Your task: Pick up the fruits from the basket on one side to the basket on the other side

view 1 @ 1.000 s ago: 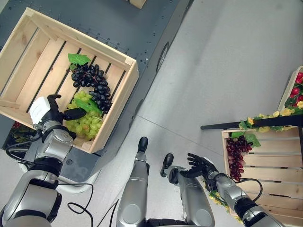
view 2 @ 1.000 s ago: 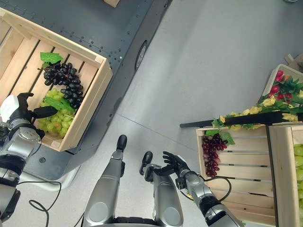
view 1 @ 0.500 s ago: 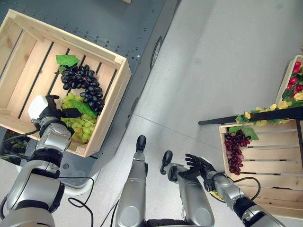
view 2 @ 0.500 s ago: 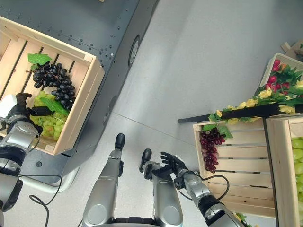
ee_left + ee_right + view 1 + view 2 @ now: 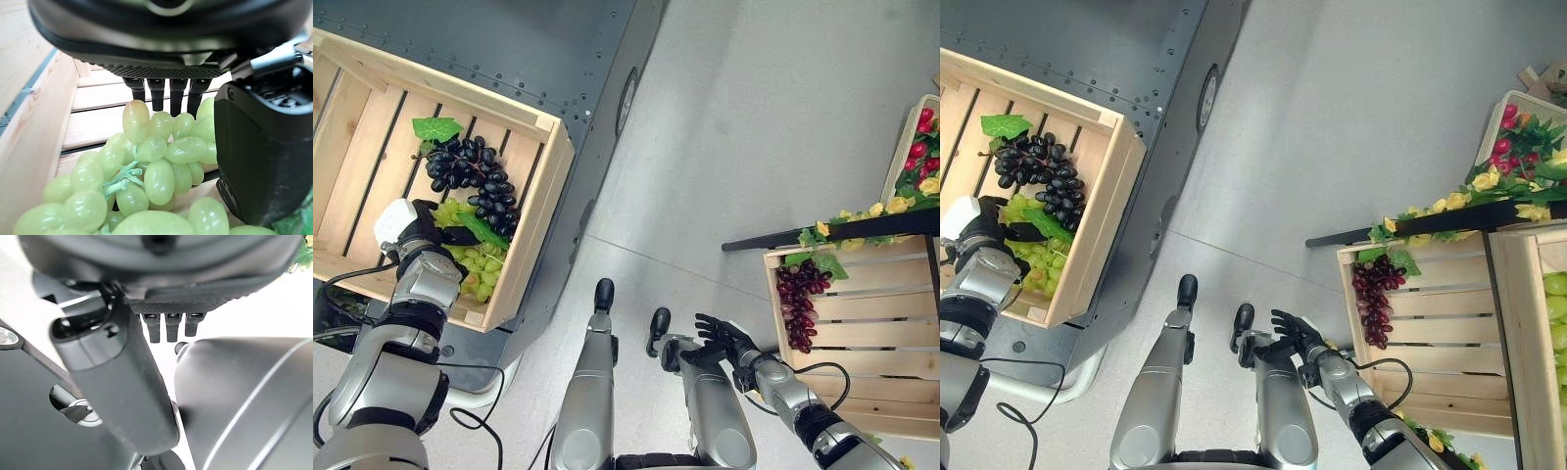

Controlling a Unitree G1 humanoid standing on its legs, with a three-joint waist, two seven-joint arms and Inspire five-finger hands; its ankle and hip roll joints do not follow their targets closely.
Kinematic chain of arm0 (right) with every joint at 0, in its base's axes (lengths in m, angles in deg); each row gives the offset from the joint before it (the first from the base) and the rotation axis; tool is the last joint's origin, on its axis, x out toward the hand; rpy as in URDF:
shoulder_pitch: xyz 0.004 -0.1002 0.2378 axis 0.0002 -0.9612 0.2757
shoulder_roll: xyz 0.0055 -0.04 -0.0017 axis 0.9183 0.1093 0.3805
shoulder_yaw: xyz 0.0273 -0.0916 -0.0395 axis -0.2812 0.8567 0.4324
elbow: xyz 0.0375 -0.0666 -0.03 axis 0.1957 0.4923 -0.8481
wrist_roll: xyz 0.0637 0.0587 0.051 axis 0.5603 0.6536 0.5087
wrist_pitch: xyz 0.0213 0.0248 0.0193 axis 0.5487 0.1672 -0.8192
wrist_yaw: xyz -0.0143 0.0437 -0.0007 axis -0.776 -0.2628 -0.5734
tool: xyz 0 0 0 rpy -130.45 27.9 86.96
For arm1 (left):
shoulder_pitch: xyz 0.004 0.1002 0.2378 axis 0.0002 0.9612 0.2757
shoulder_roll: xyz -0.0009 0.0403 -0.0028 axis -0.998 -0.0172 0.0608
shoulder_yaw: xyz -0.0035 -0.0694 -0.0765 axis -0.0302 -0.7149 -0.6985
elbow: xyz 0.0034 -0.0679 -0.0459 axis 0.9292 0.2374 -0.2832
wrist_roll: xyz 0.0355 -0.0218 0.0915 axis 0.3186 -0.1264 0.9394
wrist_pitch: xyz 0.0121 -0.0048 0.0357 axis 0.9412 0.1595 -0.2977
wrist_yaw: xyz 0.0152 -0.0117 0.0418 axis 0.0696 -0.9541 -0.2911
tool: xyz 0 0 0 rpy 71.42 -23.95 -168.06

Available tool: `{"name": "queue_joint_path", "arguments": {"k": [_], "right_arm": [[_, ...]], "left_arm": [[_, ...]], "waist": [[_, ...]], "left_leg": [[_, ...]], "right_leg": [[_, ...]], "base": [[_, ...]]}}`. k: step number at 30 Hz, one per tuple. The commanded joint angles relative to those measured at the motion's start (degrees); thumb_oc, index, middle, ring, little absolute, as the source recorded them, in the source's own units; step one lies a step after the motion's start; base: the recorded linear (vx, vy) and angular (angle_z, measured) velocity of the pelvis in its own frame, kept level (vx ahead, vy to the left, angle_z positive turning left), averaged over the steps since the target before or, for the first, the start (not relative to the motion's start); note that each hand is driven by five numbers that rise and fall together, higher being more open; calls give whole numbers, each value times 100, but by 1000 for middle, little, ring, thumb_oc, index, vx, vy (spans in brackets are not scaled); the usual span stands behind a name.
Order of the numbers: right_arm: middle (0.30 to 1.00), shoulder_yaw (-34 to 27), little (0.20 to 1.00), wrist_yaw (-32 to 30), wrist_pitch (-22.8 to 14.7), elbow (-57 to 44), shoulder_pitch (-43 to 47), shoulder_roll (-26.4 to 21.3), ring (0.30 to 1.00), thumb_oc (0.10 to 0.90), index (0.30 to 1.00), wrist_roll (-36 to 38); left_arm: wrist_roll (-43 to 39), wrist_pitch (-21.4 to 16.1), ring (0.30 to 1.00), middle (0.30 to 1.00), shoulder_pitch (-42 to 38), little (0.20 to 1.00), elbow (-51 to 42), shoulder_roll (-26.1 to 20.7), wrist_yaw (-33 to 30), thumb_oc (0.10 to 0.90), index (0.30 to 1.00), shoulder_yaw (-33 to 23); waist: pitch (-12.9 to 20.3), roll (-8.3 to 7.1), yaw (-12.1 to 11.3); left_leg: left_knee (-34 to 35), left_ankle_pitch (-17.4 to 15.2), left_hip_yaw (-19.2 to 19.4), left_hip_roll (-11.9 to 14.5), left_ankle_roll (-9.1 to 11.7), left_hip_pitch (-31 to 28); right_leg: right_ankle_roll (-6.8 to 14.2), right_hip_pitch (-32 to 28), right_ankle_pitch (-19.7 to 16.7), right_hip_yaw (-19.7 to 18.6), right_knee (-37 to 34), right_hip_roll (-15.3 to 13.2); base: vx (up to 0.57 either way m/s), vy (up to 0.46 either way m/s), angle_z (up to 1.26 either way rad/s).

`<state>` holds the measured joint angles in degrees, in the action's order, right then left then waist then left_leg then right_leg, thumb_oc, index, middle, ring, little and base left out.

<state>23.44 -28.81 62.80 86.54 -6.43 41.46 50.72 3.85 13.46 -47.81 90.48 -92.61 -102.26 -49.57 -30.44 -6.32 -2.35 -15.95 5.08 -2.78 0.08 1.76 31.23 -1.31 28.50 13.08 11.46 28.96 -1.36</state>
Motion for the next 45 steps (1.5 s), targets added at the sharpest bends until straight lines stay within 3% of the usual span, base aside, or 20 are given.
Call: {"name": "queue_joint_path", "arguments": {"k": [1, 3, 8, 19, 25, 28, 35, 39, 45], "right_arm": [[900, 169, 900, -176, -92, -197, -186, -219, 900, 800, 900, 85], [900, 188, 900, -188, -80, -188, -154, -205, 900, 800, 900, 101], [900, 189, 900, -216, -21, -202, -115, -229, 900, 800, 900, 74], [900, 102, 900, -302, 9, -274, -223, -253, 900, 800, 900, 41], [900, 68, 900, -355, -6, -331, -322, -223, 900, 800, 900, 27], [900, 13, 900, -372, -136, -312, -409, -200, 900, 800, 900, 43], [900, -113, 900, -419, -372, -504, -608, -109, 900, 800, 900, 156], [900, -206, 900, -418, -549, -771, -816, -32, 900, 800, 900, 283], [900, -343, 900, -564, -663, -1582, -1170, 19, 900, 800, 900, 155]], "left_arm": [[9, 446, 538, 538, -196, 538, 441, 92, 81, 558, 538, -192], [-58, 531, 300, 300, -235, 300, 610, 114, 143, 400, 300, -185], [-202, 598, 300, 300, -227, 300, 837, 209, 200, 400, 300, -185], [-990, 286, 300, 300, 6, 300, 700, 354, 359, 400, 300, -383], [-1665, -297, 300, 300, 264, 300, 493, 484, 188, 400, 300, -675], [-2041, -761, 300, 300, 498, 300, 142, 488, -242, 400, 300, -1015], [-2056, -1556, 300, 300, 1099, 300, -701, 534, -1096, 400, 300, -1604], [-1840, -1925, 300, 300, 1632, 300, -1224, 591, -1432, 400, 300, -1907], [-1404, -2334, 300, 300, 2582, 300, -2021, 839, -1797, 400, 300, -2283]], "waist": [[65, 154, 68], [65, 149, 79], [65, 179, 98], [65, 265, 86], [65, 299, 49], [65, 318, -20], [103, 313, -207], [337, 311, -311], [801, 426, -400]], "left_leg": [[-226, -646, 369, -394, -302, -48], [-245, -650, 361, -395, -300, -48], [-217, -618, 351, -400, -275, -116], [-139, -595, 326, -429, -257, -343], [-73, -599, 287, -445, -259, -531], [42, -583, 237, -457, -265, -733], [285, -588, 86, -509, -261, -1247], [462, -639, -55, -555, -272, -1589], [1129, -510, -313, -596, -252, -2237]], "right_leg": [[199, -40, -709, -152, -739, 137], [191, -49, -700, -155, -731, 141], [183, -93, -687, -143, -718, 130], [173, -334, -651, -115, -801, 102], [171, -546, -633, -88, -885, 94], [176, -763, -654, -48, -1025, 81], [209, -1355, -681, 33, -1354, 43], [245, -1728, -700, 99, -1593, 1], [389, -2363, -885, 78, -2225, -62]], "base": [[0, 0, 0], [0, 0, 0], [0, 0, 0], [0, 0, 0], [0, 0, 0], [6, -23, 2], [22, -51, 5], [90, -49, 14], [129, 0, 2]]}}
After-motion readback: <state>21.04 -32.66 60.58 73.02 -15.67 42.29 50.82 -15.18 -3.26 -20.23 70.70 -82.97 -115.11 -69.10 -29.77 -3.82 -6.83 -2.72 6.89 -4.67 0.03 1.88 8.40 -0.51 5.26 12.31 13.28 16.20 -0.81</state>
